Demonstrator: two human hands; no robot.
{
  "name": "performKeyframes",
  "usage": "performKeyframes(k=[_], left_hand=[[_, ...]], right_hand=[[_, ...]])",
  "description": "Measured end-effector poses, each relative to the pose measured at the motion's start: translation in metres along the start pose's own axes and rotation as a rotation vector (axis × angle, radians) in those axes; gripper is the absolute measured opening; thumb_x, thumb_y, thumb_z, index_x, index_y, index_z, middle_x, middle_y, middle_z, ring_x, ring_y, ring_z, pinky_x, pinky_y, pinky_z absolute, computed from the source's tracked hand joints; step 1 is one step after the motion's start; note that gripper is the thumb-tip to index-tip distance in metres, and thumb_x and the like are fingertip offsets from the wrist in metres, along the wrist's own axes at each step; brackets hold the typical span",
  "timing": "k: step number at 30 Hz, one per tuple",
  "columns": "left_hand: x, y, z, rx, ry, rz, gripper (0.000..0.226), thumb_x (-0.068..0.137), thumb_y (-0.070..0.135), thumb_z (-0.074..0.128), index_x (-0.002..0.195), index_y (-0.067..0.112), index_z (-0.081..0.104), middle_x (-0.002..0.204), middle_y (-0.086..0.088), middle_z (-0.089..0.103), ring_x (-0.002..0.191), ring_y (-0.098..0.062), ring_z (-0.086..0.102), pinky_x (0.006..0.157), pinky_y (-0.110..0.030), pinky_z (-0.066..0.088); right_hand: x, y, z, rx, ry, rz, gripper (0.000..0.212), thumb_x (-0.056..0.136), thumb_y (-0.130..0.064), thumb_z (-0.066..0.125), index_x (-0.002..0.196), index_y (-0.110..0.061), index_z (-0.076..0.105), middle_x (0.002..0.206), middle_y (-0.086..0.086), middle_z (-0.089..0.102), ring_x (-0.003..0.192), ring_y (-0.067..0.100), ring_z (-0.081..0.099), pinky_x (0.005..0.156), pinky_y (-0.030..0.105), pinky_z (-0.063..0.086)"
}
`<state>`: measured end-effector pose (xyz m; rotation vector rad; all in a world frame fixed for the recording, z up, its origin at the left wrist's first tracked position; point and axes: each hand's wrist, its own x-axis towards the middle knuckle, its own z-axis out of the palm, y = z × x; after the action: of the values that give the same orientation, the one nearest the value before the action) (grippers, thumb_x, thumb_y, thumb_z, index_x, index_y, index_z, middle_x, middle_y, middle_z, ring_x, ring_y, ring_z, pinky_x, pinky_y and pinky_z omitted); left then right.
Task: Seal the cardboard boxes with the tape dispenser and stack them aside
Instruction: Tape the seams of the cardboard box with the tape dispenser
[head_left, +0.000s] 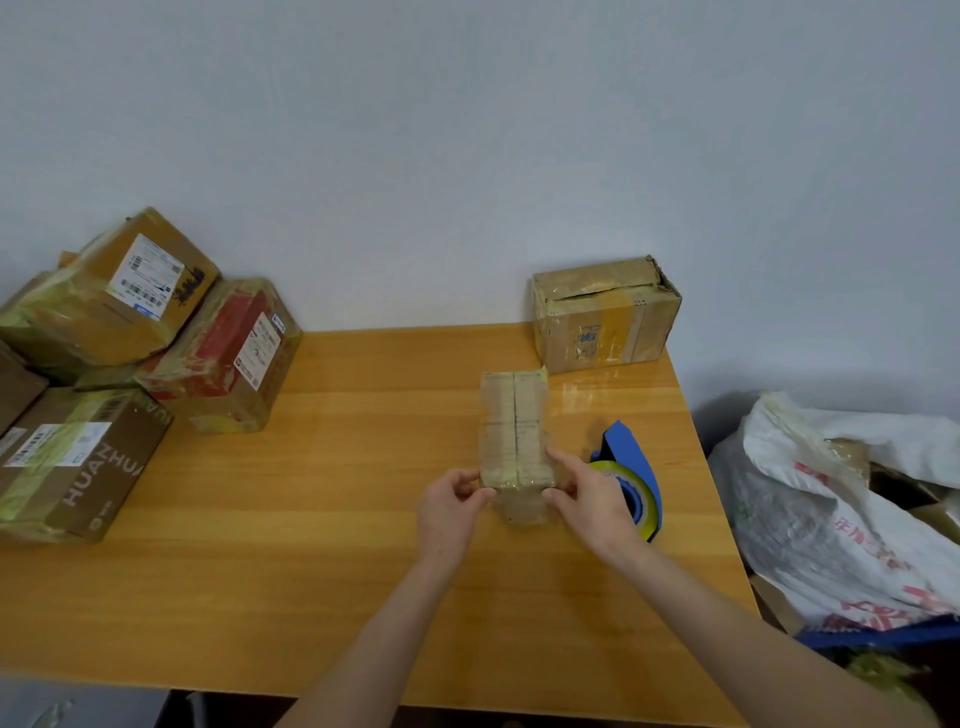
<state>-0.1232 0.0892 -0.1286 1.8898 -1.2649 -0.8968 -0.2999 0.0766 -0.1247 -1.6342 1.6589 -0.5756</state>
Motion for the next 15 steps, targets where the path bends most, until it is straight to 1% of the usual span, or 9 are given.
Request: performKeyframes(k=[1,3,5,7,9,10,12,13,15], left_hand=[[0.000,0.000,0.001,-0.007,0.002,0.000,0.023,0.080,0.018,0.075,0.102,0.019,0.067,0.076,0.008,0.062,0.070,-0.005,0.057,0.058,-0.008,0.043],[-0.001,0.000,0.003,0.016,0.012,0.009,0.020,0.079,0.018,0.076,0.093,0.022,0.063,0.071,0.009,0.058,0.066,-0.006,0.053,0.056,-0.008,0.041],[0.000,-0.002,0.003,0.083,0.016,0.032,0.023,0.076,0.022,0.078,0.089,0.022,0.059,0.069,0.010,0.054,0.063,-0.005,0.049,0.055,-0.013,0.039],[0.003,-0.003,0.002,0.210,0.005,0.080,0.030,0.074,0.029,0.080,0.090,0.020,0.056,0.077,0.009,0.051,0.070,-0.008,0.049,0.061,-0.018,0.039],[0.009,-0.001,0.003,0.346,-0.023,0.112,0.044,0.071,0.037,0.081,0.094,0.018,0.050,0.089,0.009,0.046,0.080,-0.010,0.049,0.068,-0.021,0.042],[0.012,0.001,0.005,0.384,-0.046,0.107,0.050,0.069,0.040,0.082,0.096,0.018,0.046,0.090,0.010,0.045,0.081,-0.010,0.048,0.066,-0.020,0.041],[0.014,0.003,0.009,0.385,-0.082,0.103,0.055,0.069,0.039,0.083,0.095,0.017,0.040,0.084,0.010,0.048,0.075,-0.010,0.050,0.056,-0.016,0.039],[0.014,0.002,0.011,0.365,-0.087,0.121,0.054,0.070,0.036,0.083,0.094,0.016,0.039,0.081,0.010,0.050,0.072,-0.010,0.052,0.054,-0.016,0.040],[0.014,-0.002,0.014,0.325,-0.074,0.169,0.049,0.075,0.029,0.081,0.093,0.014,0.038,0.081,0.009,0.053,0.070,-0.010,0.054,0.056,-0.014,0.042]], right_hand=[[0.000,0.000,0.000,-0.014,0.000,0.004,0.061,0.092,-0.020,0.066,0.146,-0.028,0.041,0.074,-0.011,0.059,0.070,0.003,0.055,0.064,0.014,0.044],[0.001,-0.001,0.001,-0.091,0.004,0.003,0.058,0.092,-0.022,0.065,0.144,-0.028,0.042,0.080,-0.008,0.061,0.077,0.009,0.059,0.071,0.024,0.051],[0.003,-0.004,0.000,-0.209,0.004,-0.011,0.053,0.092,-0.027,0.065,0.140,-0.029,0.044,0.089,-0.003,0.065,0.084,0.016,0.061,0.073,0.031,0.053],[0.006,-0.007,-0.002,-0.327,0.010,-0.047,0.046,0.090,-0.033,0.066,0.132,-0.029,0.048,0.101,-0.001,0.062,0.089,0.019,0.059,0.071,0.032,0.051],[0.010,-0.010,-0.005,-0.426,0.005,-0.081,0.044,0.087,-0.042,0.067,0.124,-0.027,0.049,0.109,0.000,0.053,0.091,0.020,0.055,0.067,0.031,0.046],[0.013,-0.012,-0.006,-0.455,-0.003,-0.093,0.045,0.085,-0.045,0.068,0.120,-0.026,0.048,0.109,0.000,0.052,0.091,0.021,0.055,0.066,0.030,0.043],[0.017,-0.013,-0.005,-0.473,-0.020,-0.111,0.045,0.084,-0.047,0.068,0.115,-0.023,0.045,0.102,0.001,0.059,0.088,0.023,0.060,0.063,0.031,0.043],[0.018,-0.012,-0.003,-0.470,-0.021,-0.121,0.044,0.085,-0.045,0.067,0.114,-0.022,0.044,0.097,0.001,0.063,0.084,0.024,0.062,0.062,0.032,0.045],[0.020,-0.010,-0.001,-0.455,-0.017,-0.143,0.040,0.089,-0.040,0.065,0.114,-0.022,0.042,0.090,0.002,0.068,0.079,0.024,0.064,0.064,0.034,0.051]])
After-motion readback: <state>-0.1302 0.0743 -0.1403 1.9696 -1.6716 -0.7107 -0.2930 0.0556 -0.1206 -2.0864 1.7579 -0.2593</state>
